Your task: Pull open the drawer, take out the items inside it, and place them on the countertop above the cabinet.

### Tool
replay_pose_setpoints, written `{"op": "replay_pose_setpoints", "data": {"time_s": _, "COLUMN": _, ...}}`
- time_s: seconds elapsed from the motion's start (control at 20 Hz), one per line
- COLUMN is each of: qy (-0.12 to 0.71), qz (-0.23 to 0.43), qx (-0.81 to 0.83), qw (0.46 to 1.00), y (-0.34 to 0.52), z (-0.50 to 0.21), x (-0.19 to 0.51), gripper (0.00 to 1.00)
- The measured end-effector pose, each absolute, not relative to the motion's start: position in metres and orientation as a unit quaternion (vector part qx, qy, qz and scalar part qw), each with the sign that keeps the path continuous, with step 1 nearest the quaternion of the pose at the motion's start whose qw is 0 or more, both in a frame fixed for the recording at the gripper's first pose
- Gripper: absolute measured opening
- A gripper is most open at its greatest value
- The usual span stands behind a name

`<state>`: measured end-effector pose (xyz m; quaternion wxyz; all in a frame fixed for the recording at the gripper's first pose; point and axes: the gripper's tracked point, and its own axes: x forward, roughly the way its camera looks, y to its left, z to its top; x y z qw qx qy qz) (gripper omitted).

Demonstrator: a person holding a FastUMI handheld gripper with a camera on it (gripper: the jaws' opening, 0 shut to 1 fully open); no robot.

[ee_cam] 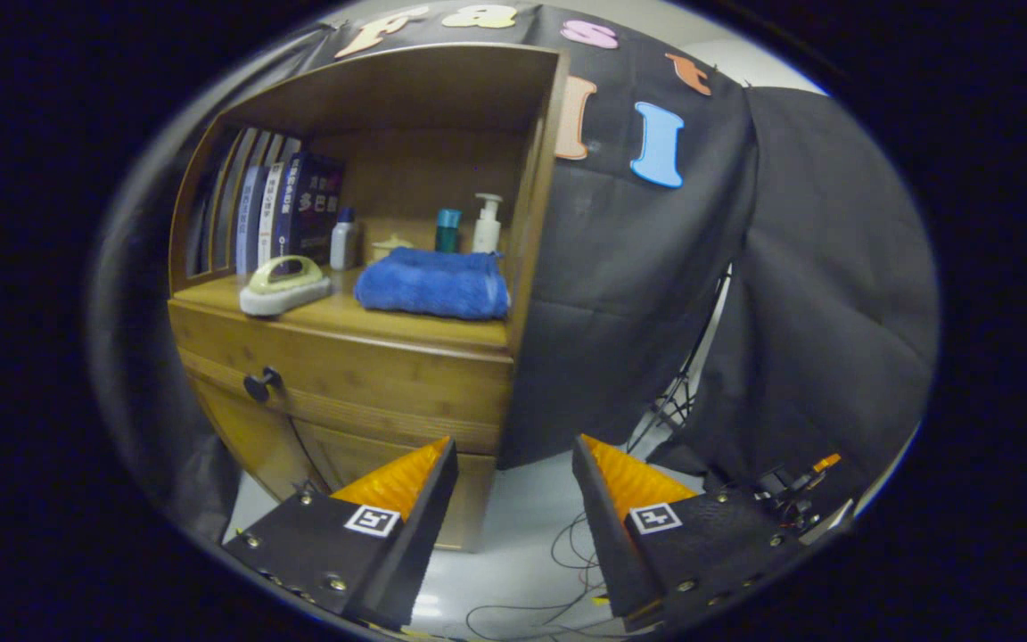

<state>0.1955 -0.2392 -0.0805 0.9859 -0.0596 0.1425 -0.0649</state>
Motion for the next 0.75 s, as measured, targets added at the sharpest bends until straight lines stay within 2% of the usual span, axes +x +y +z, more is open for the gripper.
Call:
{"op": "replay_pose_setpoints", "data": {"time_s": 0.35, "qy": 0.121, "qz": -0.059, "qx": -0.043, "qw": 0.99, "y": -0.294, "z": -0.113, "x": 0.188, "gripper": 0.79}}
{"op": "replay_pose_setpoints", "data": {"time_s": 0.75, "qy": 0.124, "qz": -0.011, "qx": -0.025, "qw": 0.992, "y": -0.293, "z": -0.132, "x": 0.188, "gripper": 0.79}}
